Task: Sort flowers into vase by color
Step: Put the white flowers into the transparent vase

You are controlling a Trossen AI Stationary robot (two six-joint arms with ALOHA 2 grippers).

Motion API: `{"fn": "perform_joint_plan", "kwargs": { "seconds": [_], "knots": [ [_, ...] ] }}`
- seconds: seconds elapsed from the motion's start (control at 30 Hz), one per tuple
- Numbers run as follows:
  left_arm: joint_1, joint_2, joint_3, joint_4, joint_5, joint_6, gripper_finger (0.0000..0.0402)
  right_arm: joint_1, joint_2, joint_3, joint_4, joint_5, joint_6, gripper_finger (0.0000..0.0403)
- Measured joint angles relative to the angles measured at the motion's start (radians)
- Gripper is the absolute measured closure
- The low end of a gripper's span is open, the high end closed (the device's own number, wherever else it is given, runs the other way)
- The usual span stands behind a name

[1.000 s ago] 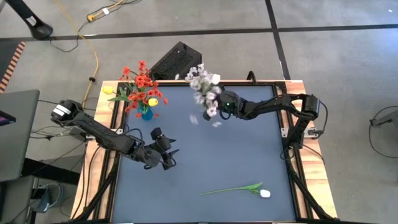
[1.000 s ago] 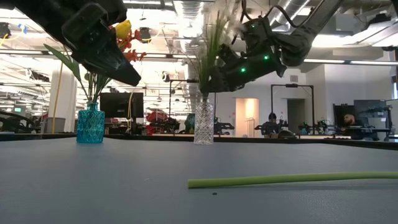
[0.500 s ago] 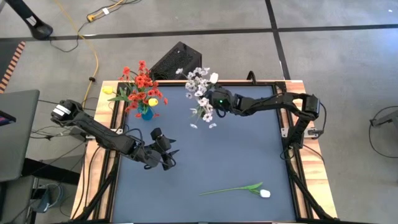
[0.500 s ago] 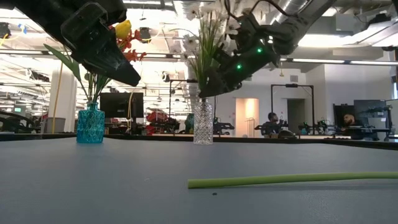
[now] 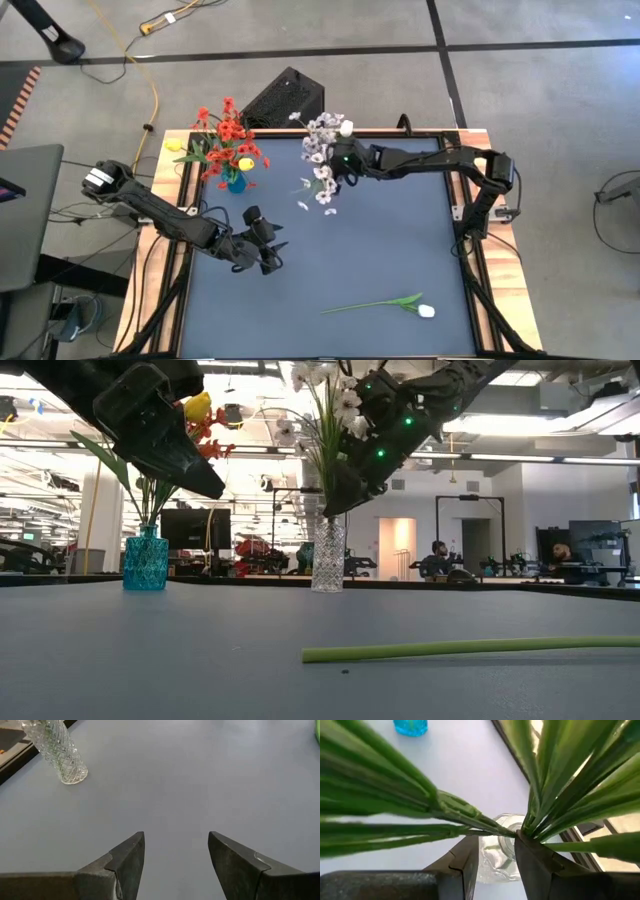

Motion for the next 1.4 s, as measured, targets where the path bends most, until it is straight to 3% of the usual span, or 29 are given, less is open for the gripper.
{"fn": "perform_joint_plan", "kwargs": {
  "seconds": [0.2, 0.47, 0.87, 1.4],
  "knots": [
    [0.000, 0.000, 0.000, 0.000, 0.007, 0.012, 0.0194, 0.004, 0.000, 0.050, -0.105, 0.000, 0.012, 0.0251],
    [0.000, 0.000, 0.000, -0.001, 0.016, 0.012, 0.0194, -0.003, 0.002, 0.071, -0.117, 0.001, 0.012, 0.0251],
    [0.000, 0.000, 0.000, -0.001, 0.034, 0.004, 0.0194, -0.027, 0.002, 0.071, -0.220, 0.046, 0.173, 0.0251],
    [0.000, 0.000, 0.000, 0.000, 0.042, -0.001, 0.0194, -0.017, -0.017, 0.071, -0.331, 0.091, 0.179, 0.0251]
  ]
}}
